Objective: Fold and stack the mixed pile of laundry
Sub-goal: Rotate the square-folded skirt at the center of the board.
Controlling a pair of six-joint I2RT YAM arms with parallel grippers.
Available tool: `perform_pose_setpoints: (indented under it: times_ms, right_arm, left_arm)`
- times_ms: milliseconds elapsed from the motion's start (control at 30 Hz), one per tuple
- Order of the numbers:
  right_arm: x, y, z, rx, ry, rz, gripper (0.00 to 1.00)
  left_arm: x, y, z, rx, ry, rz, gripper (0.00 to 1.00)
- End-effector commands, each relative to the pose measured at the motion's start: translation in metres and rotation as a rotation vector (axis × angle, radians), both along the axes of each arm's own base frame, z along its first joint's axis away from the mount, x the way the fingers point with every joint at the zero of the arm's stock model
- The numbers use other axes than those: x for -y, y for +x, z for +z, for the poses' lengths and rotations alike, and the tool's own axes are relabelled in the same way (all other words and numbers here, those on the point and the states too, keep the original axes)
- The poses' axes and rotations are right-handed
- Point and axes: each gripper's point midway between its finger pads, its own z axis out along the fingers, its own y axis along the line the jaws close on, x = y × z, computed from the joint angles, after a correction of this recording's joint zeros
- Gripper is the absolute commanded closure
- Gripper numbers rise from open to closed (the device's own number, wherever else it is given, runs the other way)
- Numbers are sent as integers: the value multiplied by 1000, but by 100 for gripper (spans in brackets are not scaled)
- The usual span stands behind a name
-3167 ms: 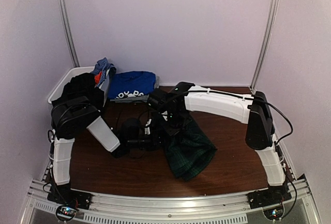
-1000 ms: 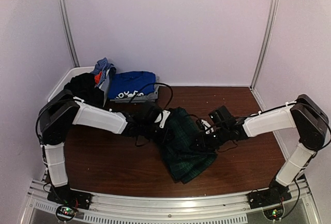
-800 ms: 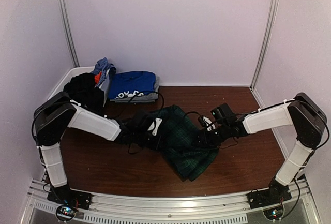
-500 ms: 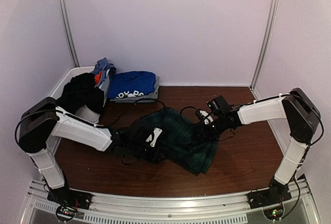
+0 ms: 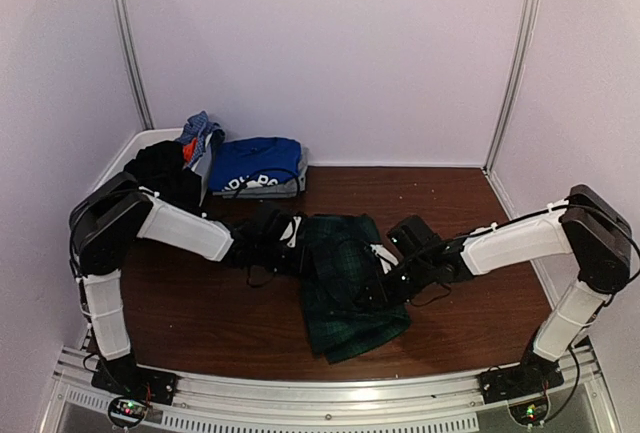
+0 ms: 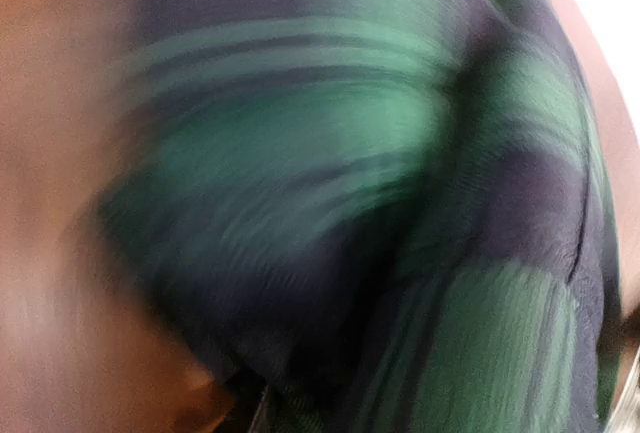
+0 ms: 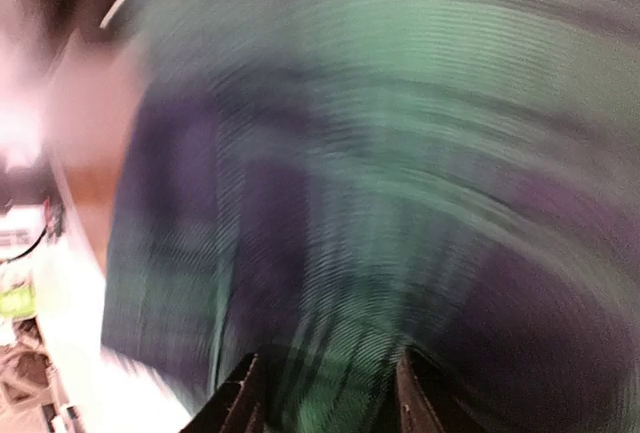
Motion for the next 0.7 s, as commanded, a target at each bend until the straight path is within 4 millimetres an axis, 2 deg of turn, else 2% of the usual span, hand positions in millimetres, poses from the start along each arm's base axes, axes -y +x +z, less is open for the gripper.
perform_pose_setpoints:
  times_ms: [0,67,100,133,167,233,267,333,400,467,500,533,667]
  right_arm:
    - [-38,-37,14,-103,100,17,53]
    - [-68,-39,35,-79,186,72,51]
    - [-79,-39,44,-68,216,94,51]
    - [-86,-36,54,-53,242,108,51]
    - [-90,-32,66,-26,261,118,51]
    - [-85,-20,88,60,255,127,50]
    - [-77,-12,103,122,239,125,50]
    - [-56,8,113,222,166,101,49]
    - [-33,31,110,279,81,79,49]
    - [-16,47,93,288,-11,91,51]
    - [-12,51,85,293,-48,110,53]
    - [-11,54,75,292,-78,131,54]
    - [-17,56,43,250,-106,169,57]
  left_arm:
    - [51,30,11,38,-74,-124,66]
    - [73,51,22,66,-86,-179,66]
    - [82,67,37,101,-97,-196,64]
    - [82,77,44,116,-94,-195,62]
    - [77,88,54,135,-97,-181,60]
    - [58,106,77,167,-106,-145,56]
    - [45,114,90,196,-101,-120,54]
    - [18,122,113,246,-63,-77,51]
    - [-3,118,129,269,-35,-56,48]
    - [-19,104,136,268,-12,-43,46]
    - [-26,93,146,271,-26,-38,45]
    - [-33,82,146,259,-38,-34,44]
    - [-60,32,132,182,-103,-8,41]
